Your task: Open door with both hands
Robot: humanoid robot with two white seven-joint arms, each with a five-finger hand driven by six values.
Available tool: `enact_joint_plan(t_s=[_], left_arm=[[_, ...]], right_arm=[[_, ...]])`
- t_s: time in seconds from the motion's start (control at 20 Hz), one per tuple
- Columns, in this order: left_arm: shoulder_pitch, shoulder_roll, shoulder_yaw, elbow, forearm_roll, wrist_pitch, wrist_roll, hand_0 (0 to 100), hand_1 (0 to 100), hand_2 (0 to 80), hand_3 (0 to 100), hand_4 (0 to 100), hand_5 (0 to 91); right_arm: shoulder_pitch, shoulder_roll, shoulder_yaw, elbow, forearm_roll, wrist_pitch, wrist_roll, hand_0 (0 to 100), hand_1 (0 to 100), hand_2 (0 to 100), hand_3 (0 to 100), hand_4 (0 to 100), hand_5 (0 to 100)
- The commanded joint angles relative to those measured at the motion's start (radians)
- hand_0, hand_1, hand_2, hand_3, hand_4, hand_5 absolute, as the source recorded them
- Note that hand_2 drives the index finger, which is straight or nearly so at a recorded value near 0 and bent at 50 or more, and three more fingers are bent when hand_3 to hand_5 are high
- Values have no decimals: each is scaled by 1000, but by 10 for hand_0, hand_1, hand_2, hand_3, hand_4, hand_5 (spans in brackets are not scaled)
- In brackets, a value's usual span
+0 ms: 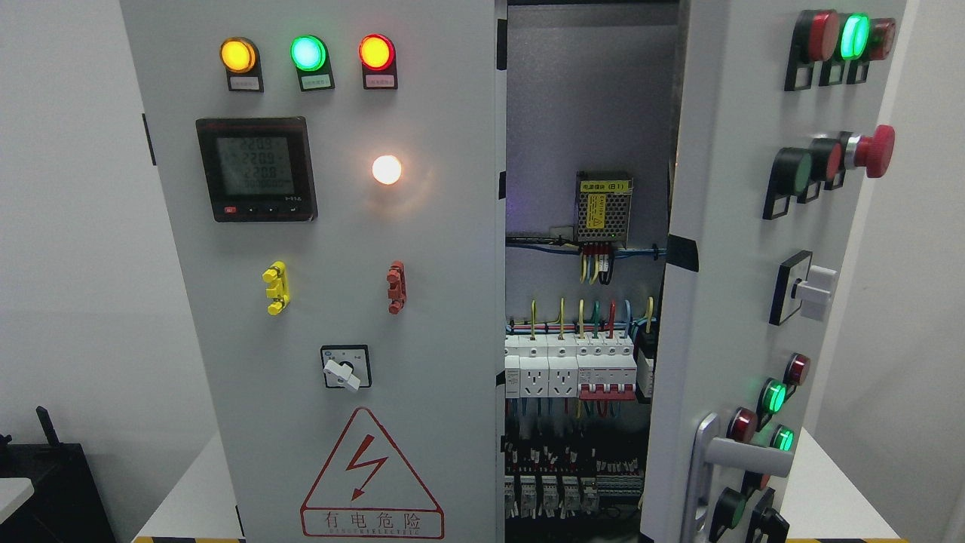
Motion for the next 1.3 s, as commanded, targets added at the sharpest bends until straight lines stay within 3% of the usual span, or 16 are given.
enact_joint_plan(t_s=[0.0,0.35,0.65,1.0,1.1,1.25], left_arm=[[-34,0,0,1,0,-1,1,0,0,0,0,43,0],[-12,-1,-1,-77,3,-1,1,0,0,0,0,43,0],[297,43,0,-657,-6,82,1,0,0,0,0,43,0],[524,149,48,-1208,9,81,-2,0,0,0,0,44,0],[566,195,51,-1343,55,78,-2,0,0,0,0,44,0],[575,313,42,-1476,237,75,-1,0,0,0,0,43,0]], right_arm=[[0,0,0,0,0,0,-1,0,0,0,0,0,0],[0,0,0,0,0,0,-1,0,0,0,0,0,0],[0,0,0,0,0,0,-1,0,0,0,0,0,0],[0,0,0,0,0,0,-1,0,0,0,0,0,0],[0,0,0,0,0,0,-1,0,0,0,0,0,0],[0,0,0,0,0,0,-1,0,0,0,0,0,0]])
